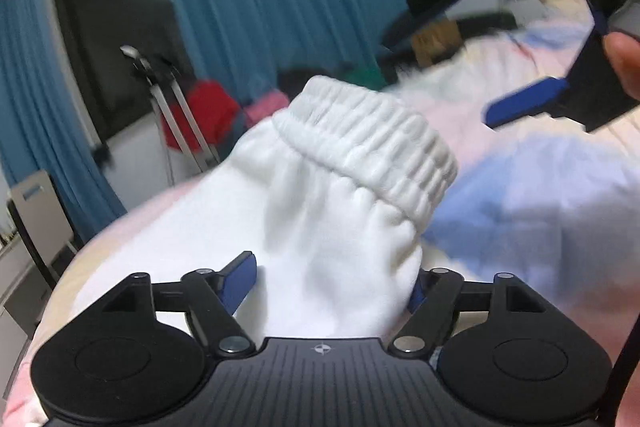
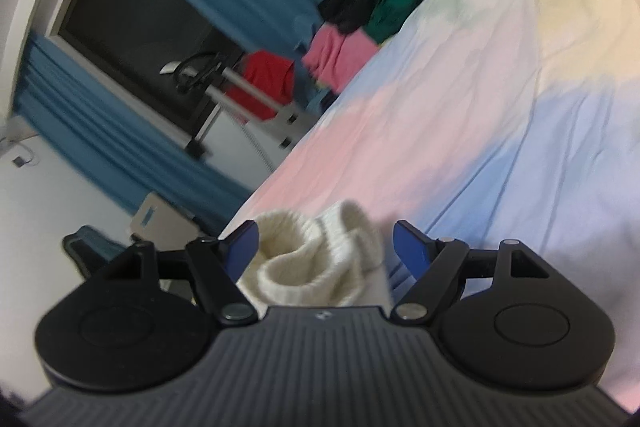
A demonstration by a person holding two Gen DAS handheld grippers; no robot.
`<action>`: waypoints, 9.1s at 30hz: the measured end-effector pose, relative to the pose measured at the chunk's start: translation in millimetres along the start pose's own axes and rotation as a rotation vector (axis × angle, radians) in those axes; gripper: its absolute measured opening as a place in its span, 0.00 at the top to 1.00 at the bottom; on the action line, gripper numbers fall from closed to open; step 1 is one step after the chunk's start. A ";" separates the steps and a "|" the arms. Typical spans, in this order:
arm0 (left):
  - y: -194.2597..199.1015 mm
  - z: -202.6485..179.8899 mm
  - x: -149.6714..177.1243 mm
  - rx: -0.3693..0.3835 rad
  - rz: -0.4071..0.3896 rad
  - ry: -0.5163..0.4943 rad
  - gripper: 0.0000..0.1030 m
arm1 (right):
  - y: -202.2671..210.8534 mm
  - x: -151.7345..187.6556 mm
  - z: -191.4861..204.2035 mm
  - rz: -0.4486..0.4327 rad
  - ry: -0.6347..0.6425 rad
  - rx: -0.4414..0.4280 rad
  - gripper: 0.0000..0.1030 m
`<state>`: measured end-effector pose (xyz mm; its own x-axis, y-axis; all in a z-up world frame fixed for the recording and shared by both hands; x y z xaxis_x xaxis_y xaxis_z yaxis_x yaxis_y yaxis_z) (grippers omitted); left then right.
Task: Fold clothes
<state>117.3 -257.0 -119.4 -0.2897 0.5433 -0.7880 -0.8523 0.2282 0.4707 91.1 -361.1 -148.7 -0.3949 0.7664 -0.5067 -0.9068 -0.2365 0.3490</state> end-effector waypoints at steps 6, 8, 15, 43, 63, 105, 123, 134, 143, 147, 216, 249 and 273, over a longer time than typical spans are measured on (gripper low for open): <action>15.4 45.2 27.2 0.032 0.077 -0.141 0.18 | -2.7 4.4 8.5 0.054 -0.018 -0.032 0.27; 12.6 75.2 44.1 -0.007 0.113 -0.109 0.18 | -2.8 4.1 16.3 0.075 0.014 -0.032 0.34; 35.9 126.6 80.1 -0.077 0.175 0.026 0.15 | -12.7 -1.9 33.1 0.141 0.211 0.060 0.34; 81.8 203.7 118.8 -0.077 0.189 0.496 0.17 | -92.1 -28.8 15.9 0.171 0.216 -0.140 0.83; 103.5 218.4 110.1 -0.091 0.095 0.554 0.18 | -22.7 -18.4 -22.8 0.124 0.084 0.111 0.33; 95.3 271.7 178.6 -0.057 0.255 1.123 0.14 | -34.8 81.6 19.6 0.243 0.060 -0.109 0.18; 118.9 261.7 159.6 0.113 0.294 1.075 0.09 | -56.4 84.7 3.6 0.240 0.083 0.137 0.52; 89.4 267.9 174.6 0.351 0.210 1.335 0.04 | -48.5 72.7 10.2 0.162 0.099 0.166 0.61; 58.1 262.4 192.7 0.470 0.238 1.462 0.31 | -46.8 76.1 10.7 0.150 0.119 0.167 0.61; 65.0 266.1 182.9 0.479 0.237 1.403 0.49 | -39.9 75.8 22.7 0.132 0.150 0.178 0.61; 151.8 42.9 -195.7 0.507 -0.037 0.271 0.00 | 199.5 -142.2 10.2 -0.168 0.226 0.501 0.19; 240.4 37.4 -63.7 0.366 -0.182 0.273 0.00 | 189.3 32.6 49.6 -0.348 0.630 0.517 0.19; 222.8 44.6 -40.4 0.343 -0.169 0.319 0.00 | 172.9 43.0 27.9 -0.339 0.609 0.606 0.19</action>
<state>-41.4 -192.1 35.0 -0.3248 0.2139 -0.9213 -0.7216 0.5736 0.3876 -78.6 -352.4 -88.1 -0.2874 0.2507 -0.9244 -0.8238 0.4278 0.3721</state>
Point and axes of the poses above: each gripper's, at about its wrist camera, not at the fingertips, and y roughly against the way its jaws point, z to its left, x to its underside, the point moved 5 cm from there along -y, roughly the way its jaws point, and after that the axes turned 1 degree about z, right-handed, at the moved point
